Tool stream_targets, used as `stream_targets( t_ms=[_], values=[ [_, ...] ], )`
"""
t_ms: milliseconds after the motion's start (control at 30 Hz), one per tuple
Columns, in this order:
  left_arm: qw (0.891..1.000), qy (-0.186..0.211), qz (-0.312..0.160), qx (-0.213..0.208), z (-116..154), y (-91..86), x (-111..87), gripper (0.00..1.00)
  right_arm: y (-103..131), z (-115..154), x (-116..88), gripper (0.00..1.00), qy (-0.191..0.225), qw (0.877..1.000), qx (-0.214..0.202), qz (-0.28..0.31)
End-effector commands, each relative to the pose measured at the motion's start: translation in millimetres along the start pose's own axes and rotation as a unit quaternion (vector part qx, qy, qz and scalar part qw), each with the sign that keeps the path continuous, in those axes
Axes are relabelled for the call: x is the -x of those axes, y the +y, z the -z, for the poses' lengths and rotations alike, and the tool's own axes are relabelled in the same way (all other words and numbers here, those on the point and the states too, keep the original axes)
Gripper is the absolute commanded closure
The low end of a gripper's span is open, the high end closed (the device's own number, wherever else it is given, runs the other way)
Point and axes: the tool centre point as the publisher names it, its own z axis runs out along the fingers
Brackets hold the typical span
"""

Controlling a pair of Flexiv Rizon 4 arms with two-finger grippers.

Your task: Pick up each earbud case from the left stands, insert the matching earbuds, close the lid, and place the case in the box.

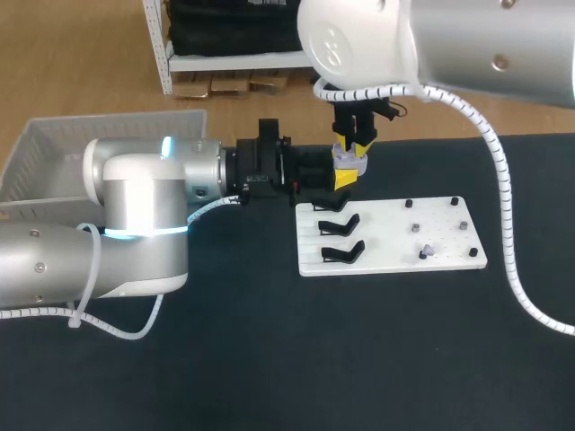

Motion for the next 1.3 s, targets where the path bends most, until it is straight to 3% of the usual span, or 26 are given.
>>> stream_targets(
  t_ms=[33, 733, 767, 800, 833, 1067, 1133, 1300],
  values=[
    [1.0, -0.003, -0.002, 0.004, 0, -2.2, -1.0, 1.0, 1, -2, 1, 1.0, 0.001, 1.0, -0.002, -0.002],
    [1.0, -0.003, -0.002, 0.004, 0, -2.2, -1.0, 1.0, 2, -12, 2, 1.0, 0.005, 1.0, -0.01, -0.001],
    [1.0, -0.003, -0.002, 0.004, 0, -2.2, -1.0, 1.0, 2, -12, 2, 0.98, 0.005, 1.0, -0.009, -0.001],
    [1.0, -0.003, -0.002, 0.004, 0, -2.2, -1.0, 1.0, 1, -11, 2, 0.88, 0.005, 1.0, -0.009, -0.001],
    [1.0, -0.003, -0.002, 0.004, 0, -2.2, -1.0, 1.0, 1, -10, 1, 0.69, 0.004, 1.0, -0.008, 0.0],
    [1.0, -0.003, -0.002, 0.004, 0, -2.2, -1.0, 1.0, -5, -4, -2, 0.56, -0.002, 1.0, -0.003, 0.004],
    [1.0, -0.003, -0.002, 0.004, 0, -2.2, -1.0, 1.0, -9, 0, -4, 0.55, -0.007, 1.0, 0.01, 0.015],
    [1.0, -0.003, -0.002, 0.004, 0, -2.2, -1.0, 1.0, -29, 6, -11, 0.4, -0.02, 0.997, 0.056, 0.055]
  ],
)
